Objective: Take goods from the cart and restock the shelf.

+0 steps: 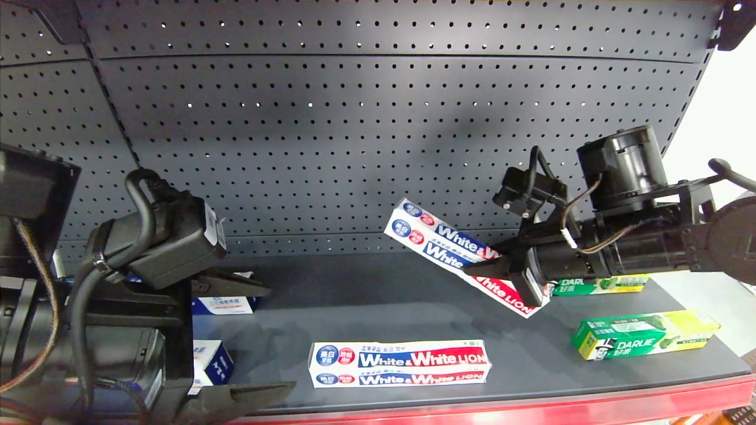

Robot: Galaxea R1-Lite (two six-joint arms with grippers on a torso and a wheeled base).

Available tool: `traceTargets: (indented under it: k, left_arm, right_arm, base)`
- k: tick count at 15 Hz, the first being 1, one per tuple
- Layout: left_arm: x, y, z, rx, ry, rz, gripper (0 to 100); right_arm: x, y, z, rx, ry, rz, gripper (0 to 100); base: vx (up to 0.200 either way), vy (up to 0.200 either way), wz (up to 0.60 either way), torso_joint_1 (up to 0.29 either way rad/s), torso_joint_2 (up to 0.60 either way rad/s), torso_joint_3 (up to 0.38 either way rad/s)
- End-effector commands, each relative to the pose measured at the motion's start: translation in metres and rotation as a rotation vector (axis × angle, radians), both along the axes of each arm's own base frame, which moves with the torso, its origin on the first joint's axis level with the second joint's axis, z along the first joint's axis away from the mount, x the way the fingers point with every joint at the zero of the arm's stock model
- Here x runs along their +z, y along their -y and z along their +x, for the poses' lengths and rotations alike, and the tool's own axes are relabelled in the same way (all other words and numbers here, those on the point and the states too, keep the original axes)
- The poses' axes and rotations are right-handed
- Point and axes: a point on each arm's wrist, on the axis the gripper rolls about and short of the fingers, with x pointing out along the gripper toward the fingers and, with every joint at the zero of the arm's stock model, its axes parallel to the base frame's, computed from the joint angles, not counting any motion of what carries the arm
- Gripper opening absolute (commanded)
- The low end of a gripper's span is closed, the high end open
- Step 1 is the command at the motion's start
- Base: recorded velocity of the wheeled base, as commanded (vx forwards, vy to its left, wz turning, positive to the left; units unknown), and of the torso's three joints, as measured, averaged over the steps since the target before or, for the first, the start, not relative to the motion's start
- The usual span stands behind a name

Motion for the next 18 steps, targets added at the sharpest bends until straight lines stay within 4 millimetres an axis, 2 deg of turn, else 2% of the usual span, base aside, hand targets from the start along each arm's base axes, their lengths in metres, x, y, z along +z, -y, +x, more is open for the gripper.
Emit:
traceTargets:
  k: [1, 4, 11, 18]
  left_arm:
    - [0.000, 0.000, 0.000, 0.000, 0.000, 0.000, 100]
    - [0.000, 0.000, 0.000, 0.000, 0.000, 0.000, 100]
    - [0.001, 0.000, 0.000, -0.002, 0.005, -0.001, 100]
    - [0.000, 0.000, 0.000, -0.002, 0.002, 0.000, 100]
  right_arm:
    - [-0.011, -0.017, 0.013, 0.040, -0.033, -0.011, 0]
    - [-0.018, -0.030, 0.015, 0.092, -0.039, -0.019, 0]
    - [-0.028, -0.046, 0.012, 0.155, -0.061, -0.031, 0]
    - [-0.033, -0.062, 0.021, 0.198, -0.051, -0.064, 0]
  base:
    - [0.000, 0.000, 0.00, 0.000, 0.00, 0.000]
    - [0.000, 0.000, 0.00, 0.000, 0.00, 0.000]
    - [0.000, 0.000, 0.00, 0.000, 0.00, 0.000]
    - [0.000, 0.000, 0.00, 0.000, 0.00, 0.000]
